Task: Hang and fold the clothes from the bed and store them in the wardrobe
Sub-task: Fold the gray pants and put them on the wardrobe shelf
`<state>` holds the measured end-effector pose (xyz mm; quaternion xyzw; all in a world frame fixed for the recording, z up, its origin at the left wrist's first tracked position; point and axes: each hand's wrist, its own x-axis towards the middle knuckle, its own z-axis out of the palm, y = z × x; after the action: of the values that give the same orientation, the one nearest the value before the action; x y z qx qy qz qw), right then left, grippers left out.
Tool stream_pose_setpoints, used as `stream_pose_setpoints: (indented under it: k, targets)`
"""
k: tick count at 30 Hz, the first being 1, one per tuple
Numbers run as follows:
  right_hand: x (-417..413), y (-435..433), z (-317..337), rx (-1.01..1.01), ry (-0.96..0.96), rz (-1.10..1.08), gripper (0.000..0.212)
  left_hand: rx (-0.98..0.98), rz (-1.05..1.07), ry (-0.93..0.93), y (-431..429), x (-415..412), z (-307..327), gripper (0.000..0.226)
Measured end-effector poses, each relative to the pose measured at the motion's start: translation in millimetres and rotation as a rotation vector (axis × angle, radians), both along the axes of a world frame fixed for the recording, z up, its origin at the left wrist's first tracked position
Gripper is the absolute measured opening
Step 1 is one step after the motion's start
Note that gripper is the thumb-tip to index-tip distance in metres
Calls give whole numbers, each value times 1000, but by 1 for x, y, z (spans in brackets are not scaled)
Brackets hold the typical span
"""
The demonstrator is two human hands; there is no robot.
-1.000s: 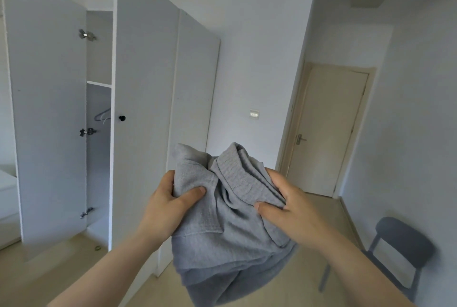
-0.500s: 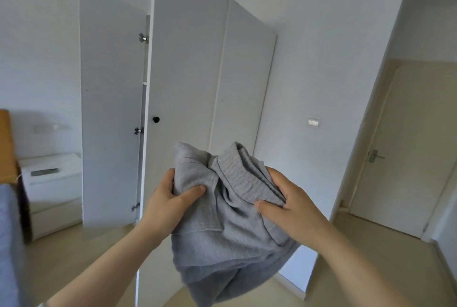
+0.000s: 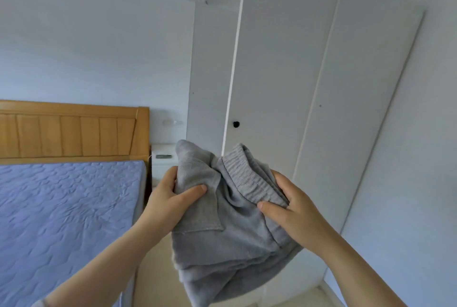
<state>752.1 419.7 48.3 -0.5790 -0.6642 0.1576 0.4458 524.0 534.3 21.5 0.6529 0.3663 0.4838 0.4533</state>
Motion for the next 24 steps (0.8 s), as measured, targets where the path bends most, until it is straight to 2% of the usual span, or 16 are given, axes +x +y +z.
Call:
stream_pose_setpoints:
  k: [10, 24]
  targets:
    - [-40, 176, -3, 0, -16, 206, 55, -31, 221, -38, 128, -57, -7, 32]
    - [-78, 394, 2, 5, -5, 355, 53, -3, 368, -42, 308, -99, -3, 30]
